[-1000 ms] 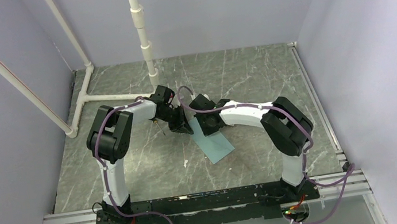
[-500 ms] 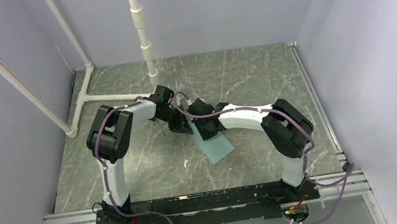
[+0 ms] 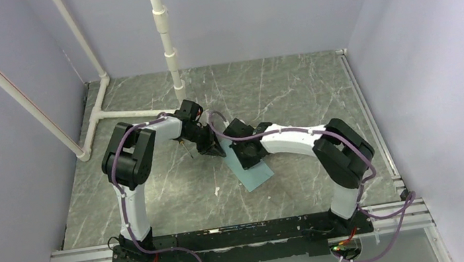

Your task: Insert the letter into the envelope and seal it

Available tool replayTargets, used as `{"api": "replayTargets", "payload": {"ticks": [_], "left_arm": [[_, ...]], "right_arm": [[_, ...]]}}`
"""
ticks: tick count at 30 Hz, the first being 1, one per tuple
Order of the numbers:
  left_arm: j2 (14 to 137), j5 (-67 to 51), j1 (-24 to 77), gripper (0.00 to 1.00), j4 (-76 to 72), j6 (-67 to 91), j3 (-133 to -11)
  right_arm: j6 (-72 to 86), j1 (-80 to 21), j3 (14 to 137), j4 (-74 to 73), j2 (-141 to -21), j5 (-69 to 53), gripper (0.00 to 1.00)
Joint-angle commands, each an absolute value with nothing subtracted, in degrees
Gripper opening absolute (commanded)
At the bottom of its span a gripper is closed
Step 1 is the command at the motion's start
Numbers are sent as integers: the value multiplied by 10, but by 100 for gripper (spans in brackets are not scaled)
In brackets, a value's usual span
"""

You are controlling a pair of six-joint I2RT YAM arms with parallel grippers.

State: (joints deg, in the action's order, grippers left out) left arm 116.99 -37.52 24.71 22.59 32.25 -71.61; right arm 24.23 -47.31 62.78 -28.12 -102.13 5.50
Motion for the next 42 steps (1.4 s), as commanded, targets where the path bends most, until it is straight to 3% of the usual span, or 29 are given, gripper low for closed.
{"api": "replayTargets", "payload": {"ticks": [1, 6, 18, 42], "left_arm": [[1195, -322, 240, 2, 258, 306, -718], [1194, -325, 239, 2, 259, 307, -720], [1194, -327, 239, 2, 260, 304, -721], [1194, -328, 239, 2, 256, 307, -716]], "right_arm": [[242, -476, 633, -340, -971, 45, 5], [226, -469, 671, -314, -963, 56, 8], [212, -458, 728, -313, -1070, 99, 7], [225, -454, 629, -337, -1057, 78, 6]]}}
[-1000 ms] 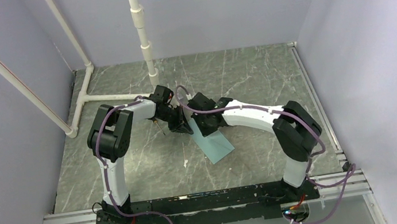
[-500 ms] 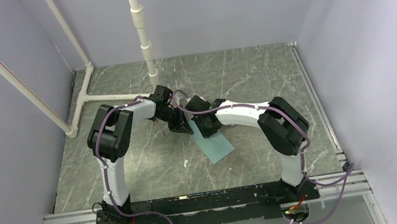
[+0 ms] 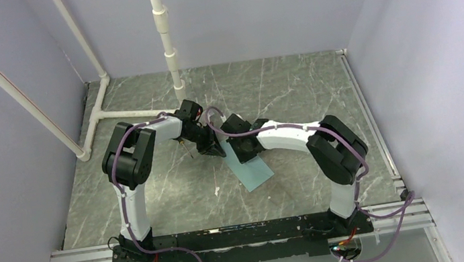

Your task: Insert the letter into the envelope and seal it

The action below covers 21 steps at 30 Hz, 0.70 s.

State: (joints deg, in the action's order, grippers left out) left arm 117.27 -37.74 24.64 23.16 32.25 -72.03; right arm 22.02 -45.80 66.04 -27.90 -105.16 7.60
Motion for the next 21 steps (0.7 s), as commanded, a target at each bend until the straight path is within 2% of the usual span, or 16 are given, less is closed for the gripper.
{"api": "replayTargets", "payload": {"ticks": [1, 21], "left_arm": [[1194, -328, 239, 3, 257, 307, -717], [1196, -327, 239, 3, 260, 305, -720]], "right_arm": [[226, -455, 628, -338, -1056, 79, 6], [227, -448, 583, -368, -1011, 79, 5]]}}
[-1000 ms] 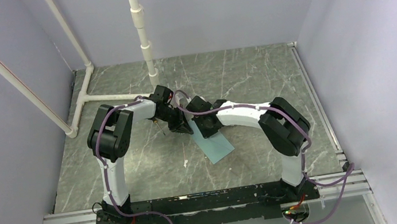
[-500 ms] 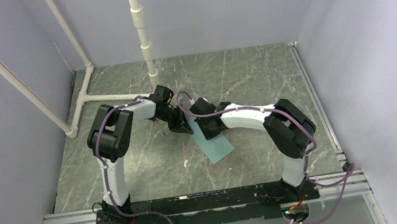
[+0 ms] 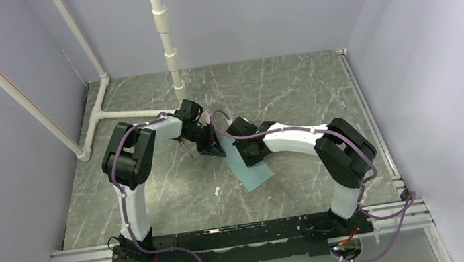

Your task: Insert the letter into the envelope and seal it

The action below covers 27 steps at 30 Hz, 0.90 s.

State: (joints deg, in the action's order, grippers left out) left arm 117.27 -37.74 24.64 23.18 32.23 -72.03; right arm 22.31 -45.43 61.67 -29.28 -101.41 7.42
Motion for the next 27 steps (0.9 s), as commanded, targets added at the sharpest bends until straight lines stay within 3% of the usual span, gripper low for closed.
{"api": "replayTargets", "payload": {"ticks": [1, 11, 15, 20, 22, 24, 27], "left_arm": [[1197, -327, 239, 2, 259, 305, -720], [1192, -334, 239, 3, 265, 302, -736], [1184, -345, 239, 2, 282, 288, -775], [1150, -356, 239, 5, 285, 268, -820], [1127, -359, 239, 11, 272, 264, -827], [1100, -355, 239, 19, 259, 258, -830], [1056, -325, 239, 39, 233, 250, -821]], "right_arm": [[228, -446, 579, -367, -1008, 78, 5], [240, -422, 549, -383, -947, 57, 4], [230, -381, 559, -370, -847, -55, 4], [242, -299, 623, -367, -793, -61, 8], [251, -270, 638, -356, -783, -25, 16], [265, -257, 642, -328, -776, 42, 31], [303, -240, 654, -309, -785, 121, 48]]}}
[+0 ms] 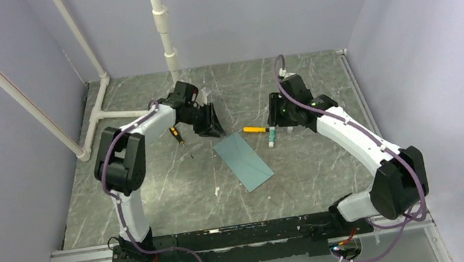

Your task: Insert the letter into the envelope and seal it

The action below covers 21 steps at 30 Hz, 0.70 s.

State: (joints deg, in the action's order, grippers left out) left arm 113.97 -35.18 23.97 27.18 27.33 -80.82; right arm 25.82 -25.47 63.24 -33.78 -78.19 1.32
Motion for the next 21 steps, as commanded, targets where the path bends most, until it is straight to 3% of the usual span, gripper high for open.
{"api": "replayTargets", "payload": {"ticks": [1, 5, 8, 21], "left_arm": [[1038, -312, 239, 46, 225, 246, -814], [978, -240, 239, 73, 205, 237, -789], [942, -197, 234, 91, 207, 240, -784], [928, -198, 225, 90, 203, 251, -771]], "right_arm": [[312, -233, 659, -309, -792, 134, 52], [327, -210, 677, -322, -832, 159, 62], [328, -203, 680, -325, -862, 153, 64], [336, -204, 712, -334, -994, 58, 59]]}}
